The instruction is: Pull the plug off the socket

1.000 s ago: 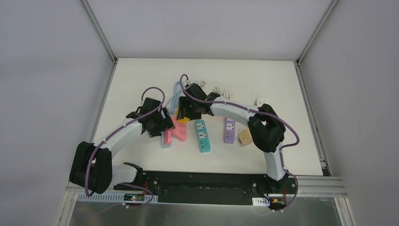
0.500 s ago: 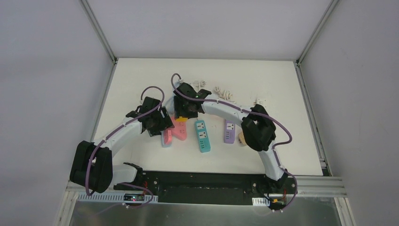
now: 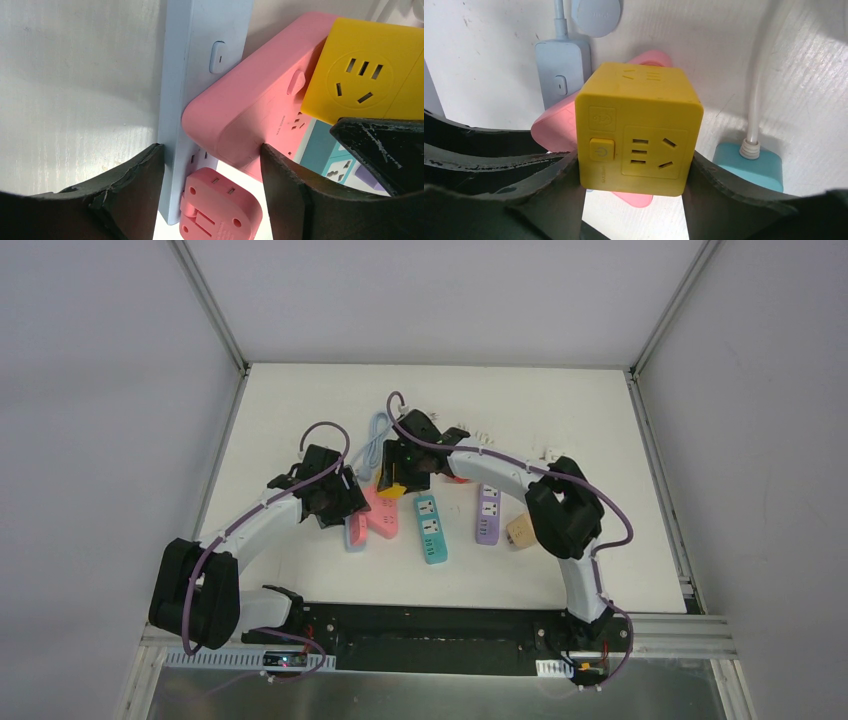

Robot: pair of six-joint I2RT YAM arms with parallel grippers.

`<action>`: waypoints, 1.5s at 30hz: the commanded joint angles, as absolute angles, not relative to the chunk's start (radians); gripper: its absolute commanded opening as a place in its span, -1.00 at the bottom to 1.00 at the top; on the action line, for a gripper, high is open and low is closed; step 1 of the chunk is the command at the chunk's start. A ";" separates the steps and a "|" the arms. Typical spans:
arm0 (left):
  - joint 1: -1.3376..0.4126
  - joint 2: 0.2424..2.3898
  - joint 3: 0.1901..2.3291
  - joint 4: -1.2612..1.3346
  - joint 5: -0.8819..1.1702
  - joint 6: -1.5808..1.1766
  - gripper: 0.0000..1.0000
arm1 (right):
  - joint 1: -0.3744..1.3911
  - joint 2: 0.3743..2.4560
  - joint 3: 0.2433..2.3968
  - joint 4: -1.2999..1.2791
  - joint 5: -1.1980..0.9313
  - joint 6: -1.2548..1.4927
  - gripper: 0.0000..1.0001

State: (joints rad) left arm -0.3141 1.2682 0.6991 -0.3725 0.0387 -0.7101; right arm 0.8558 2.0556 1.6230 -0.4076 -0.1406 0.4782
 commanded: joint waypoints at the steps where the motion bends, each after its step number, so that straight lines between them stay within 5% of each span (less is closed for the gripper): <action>1: -0.313 1.310 0.679 -0.455 -0.050 -0.686 0.22 | 0.912 2.018 1.726 -0.473 -0.048 0.456 -1.00; 6: -0.313 1.318 0.682 -0.460 -0.049 -0.687 0.22 | 0.935 2.071 1.831 -0.621 0.112 0.442 -1.00; 13: -0.313 1.320 0.682 -0.460 -0.051 -0.687 0.20 | 0.870 1.943 1.628 -0.356 -0.278 0.486 -1.00; 20: -0.313 1.327 0.687 -0.460 -0.047 -0.689 0.19 | 0.920 2.032 1.739 -0.549 -0.024 0.433 -1.00; 28: -0.313 1.326 0.687 -0.463 -0.053 -0.690 0.15 | 0.851 1.897 1.554 -0.234 -0.387 0.517 -1.00; 37: -0.314 1.329 0.693 -0.468 -0.051 -0.689 0.12 | 0.935 2.002 1.736 -0.533 0.025 0.409 -1.00; 45: -0.313 1.329 0.690 -0.465 -0.048 -0.687 0.08 | 0.858 1.886 1.583 -0.319 -0.286 0.485 -1.00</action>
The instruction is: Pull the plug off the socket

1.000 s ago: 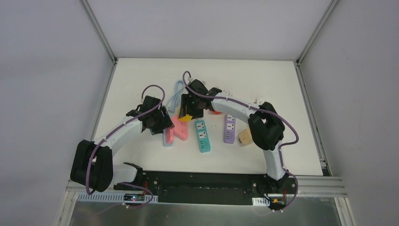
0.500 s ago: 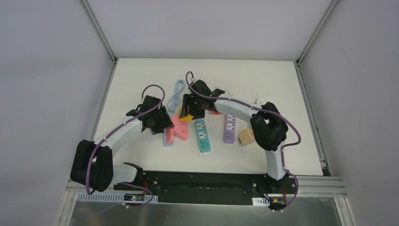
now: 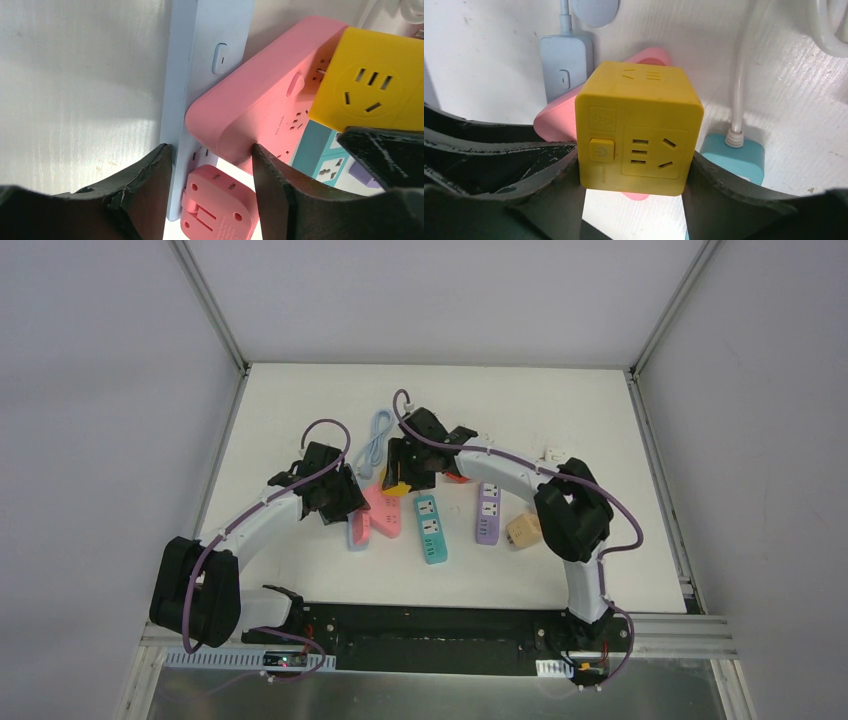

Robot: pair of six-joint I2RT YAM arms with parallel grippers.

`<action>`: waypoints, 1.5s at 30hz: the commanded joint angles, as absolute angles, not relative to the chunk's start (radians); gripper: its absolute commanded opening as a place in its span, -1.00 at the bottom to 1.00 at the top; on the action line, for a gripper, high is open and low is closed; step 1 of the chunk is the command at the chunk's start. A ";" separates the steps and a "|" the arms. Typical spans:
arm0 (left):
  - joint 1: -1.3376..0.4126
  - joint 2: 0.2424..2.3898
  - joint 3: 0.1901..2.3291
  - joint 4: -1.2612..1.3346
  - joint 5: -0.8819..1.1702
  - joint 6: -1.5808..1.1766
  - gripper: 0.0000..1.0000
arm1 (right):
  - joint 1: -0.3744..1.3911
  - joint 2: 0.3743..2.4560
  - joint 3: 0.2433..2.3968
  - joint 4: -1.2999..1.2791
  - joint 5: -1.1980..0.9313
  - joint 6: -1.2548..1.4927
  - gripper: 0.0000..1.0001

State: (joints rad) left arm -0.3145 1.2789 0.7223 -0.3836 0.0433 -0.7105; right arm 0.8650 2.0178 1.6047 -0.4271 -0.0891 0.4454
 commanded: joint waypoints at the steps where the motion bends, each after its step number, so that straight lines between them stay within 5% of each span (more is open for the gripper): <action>1: -0.313 1.329 0.689 -0.464 -0.049 -0.686 0.08 | 0.870 1.899 1.595 -0.341 -0.251 0.472 -1.00; 8: -0.313 1.331 0.690 -0.459 -0.045 -0.685 0.06 | 0.923 1.958 1.681 -0.496 -0.059 0.427 -1.00; 18: -0.313 1.286 0.744 -0.475 0.028 -0.700 0.16 | 0.794 1.675 1.448 -0.397 -0.010 0.466 -1.00; 22: -0.313 1.241 0.786 -0.486 0.050 -0.701 0.32 | 0.714 1.524 1.315 -0.377 0.103 0.496 -1.00; 29: -0.313 1.140 0.843 -0.538 0.007 -0.682 0.89 | 0.499 1.373 1.149 -0.380 0.166 0.554 -1.00; 45: -0.313 0.935 0.866 -0.686 -0.132 -0.645 0.98 | 0.193 1.633 1.137 -0.267 -0.143 0.514 -0.53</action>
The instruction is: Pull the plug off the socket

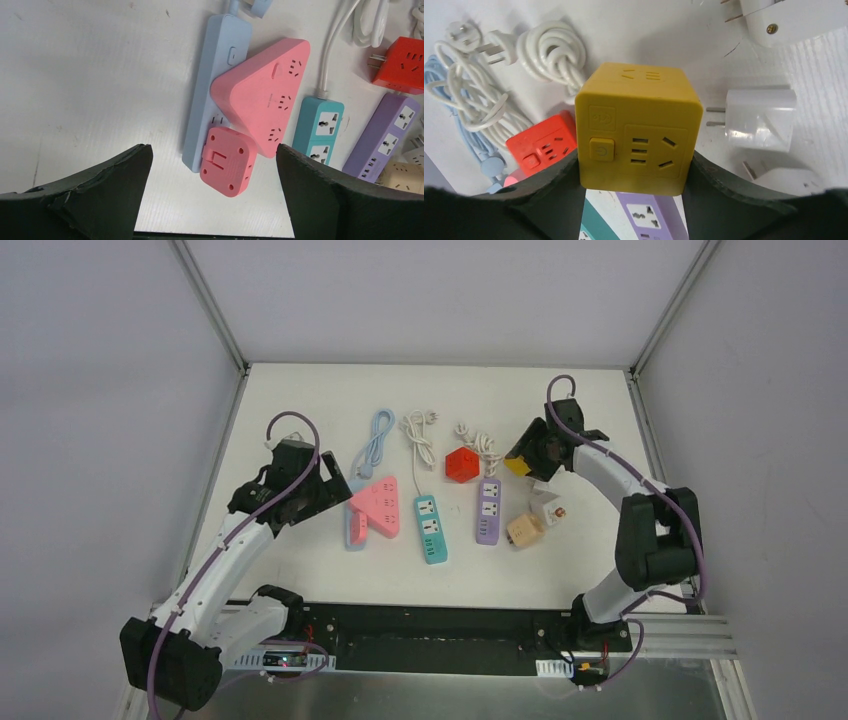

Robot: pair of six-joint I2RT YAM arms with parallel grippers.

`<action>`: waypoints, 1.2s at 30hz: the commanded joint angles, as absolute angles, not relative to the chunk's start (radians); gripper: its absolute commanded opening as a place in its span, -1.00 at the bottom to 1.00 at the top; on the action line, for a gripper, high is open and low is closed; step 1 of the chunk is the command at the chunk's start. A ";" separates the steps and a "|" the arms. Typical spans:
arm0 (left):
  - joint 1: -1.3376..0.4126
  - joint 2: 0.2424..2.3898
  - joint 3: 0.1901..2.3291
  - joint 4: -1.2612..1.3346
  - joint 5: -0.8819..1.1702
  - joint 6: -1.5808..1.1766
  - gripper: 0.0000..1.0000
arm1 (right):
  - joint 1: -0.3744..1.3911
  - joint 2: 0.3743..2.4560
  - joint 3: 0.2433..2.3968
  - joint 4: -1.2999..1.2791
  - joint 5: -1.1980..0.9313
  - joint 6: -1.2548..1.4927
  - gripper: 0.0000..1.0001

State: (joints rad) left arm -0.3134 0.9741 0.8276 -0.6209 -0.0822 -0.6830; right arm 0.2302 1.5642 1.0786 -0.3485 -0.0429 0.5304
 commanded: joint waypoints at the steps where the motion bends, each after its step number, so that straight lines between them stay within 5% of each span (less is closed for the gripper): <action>1: -0.313 0.931 0.866 -0.693 -0.134 -0.642 0.98 | 0.189 1.651 1.140 -0.257 -0.154 0.510 -0.44; 10: -0.313 0.912 0.841 -0.698 -0.142 -0.666 0.97 | 0.183 1.651 1.151 -0.261 -0.104 0.470 0.54; 14: -0.313 0.913 0.852 -0.703 -0.142 -0.662 0.97 | 0.184 1.588 1.130 -0.265 -0.060 0.428 0.81; 26: -0.314 0.875 0.839 -0.720 -0.144 -0.675 0.93 | 0.257 1.331 1.041 -0.280 -0.132 0.451 0.87; 36: -0.313 0.790 0.752 -0.717 -0.075 -0.691 0.90 | 0.724 1.161 0.850 -0.139 -0.013 0.684 0.86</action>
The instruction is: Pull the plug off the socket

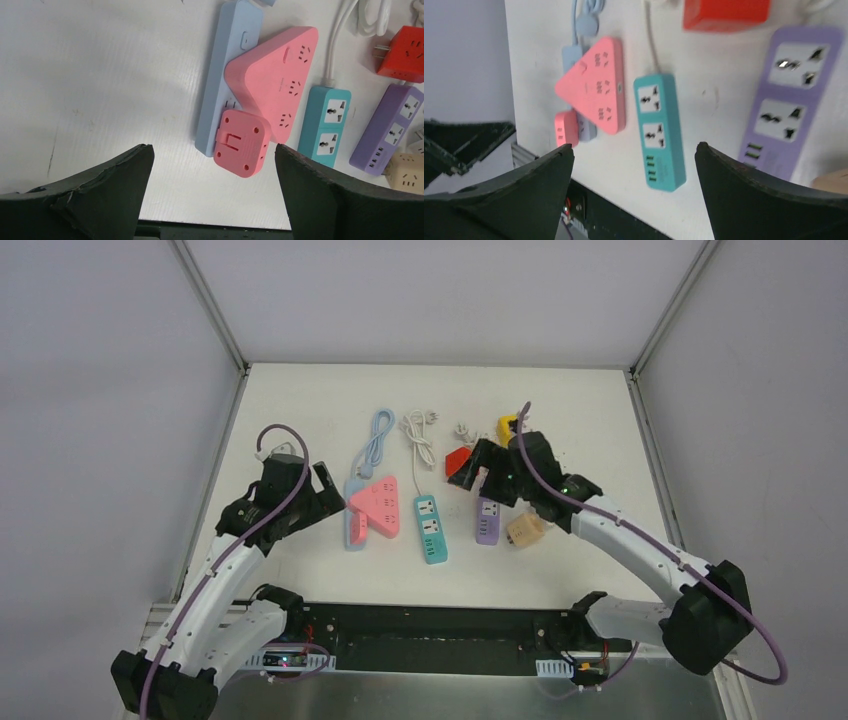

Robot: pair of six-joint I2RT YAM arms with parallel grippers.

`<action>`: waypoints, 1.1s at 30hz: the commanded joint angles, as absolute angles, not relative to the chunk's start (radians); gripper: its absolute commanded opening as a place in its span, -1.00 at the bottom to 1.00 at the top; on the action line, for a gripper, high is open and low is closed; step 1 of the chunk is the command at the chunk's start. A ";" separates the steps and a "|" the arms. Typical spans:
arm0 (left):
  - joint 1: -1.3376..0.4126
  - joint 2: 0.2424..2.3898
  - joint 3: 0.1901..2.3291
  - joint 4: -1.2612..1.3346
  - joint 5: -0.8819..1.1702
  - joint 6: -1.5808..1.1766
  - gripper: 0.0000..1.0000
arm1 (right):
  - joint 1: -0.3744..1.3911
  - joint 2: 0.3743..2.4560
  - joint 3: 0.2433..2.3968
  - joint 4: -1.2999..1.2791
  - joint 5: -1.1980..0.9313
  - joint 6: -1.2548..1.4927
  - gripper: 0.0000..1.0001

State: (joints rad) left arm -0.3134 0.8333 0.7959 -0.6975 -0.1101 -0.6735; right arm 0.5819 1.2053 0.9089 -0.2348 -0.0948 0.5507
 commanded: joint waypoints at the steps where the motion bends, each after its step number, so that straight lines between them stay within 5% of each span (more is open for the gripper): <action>1: -0.313 0.778 0.737 -0.712 -0.064 -0.693 0.90 | 0.780 1.169 0.838 -0.114 0.025 0.713 0.86; 9: -0.313 0.685 0.654 -0.742 -0.025 -0.688 0.87 | 1.134 1.409 0.969 -0.060 0.216 0.814 0.76; 13: -0.313 0.636 0.633 -0.770 -0.077 -0.712 0.82 | 1.212 1.577 1.113 -0.080 0.258 0.835 0.55; 27: -0.313 0.627 0.674 -0.772 -0.073 -0.723 0.70 | 1.230 2.000 1.520 -0.168 0.292 0.844 0.06; 33: -0.313 0.629 0.676 -0.799 -0.122 -0.711 0.70 | 1.191 1.989 1.445 -0.167 0.283 0.882 -0.33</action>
State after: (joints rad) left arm -0.3130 0.6277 0.6502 -0.7650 -0.0891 -0.7258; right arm 1.2186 2.0220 1.4681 -0.1555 0.2684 0.8520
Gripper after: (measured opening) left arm 0.851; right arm 0.393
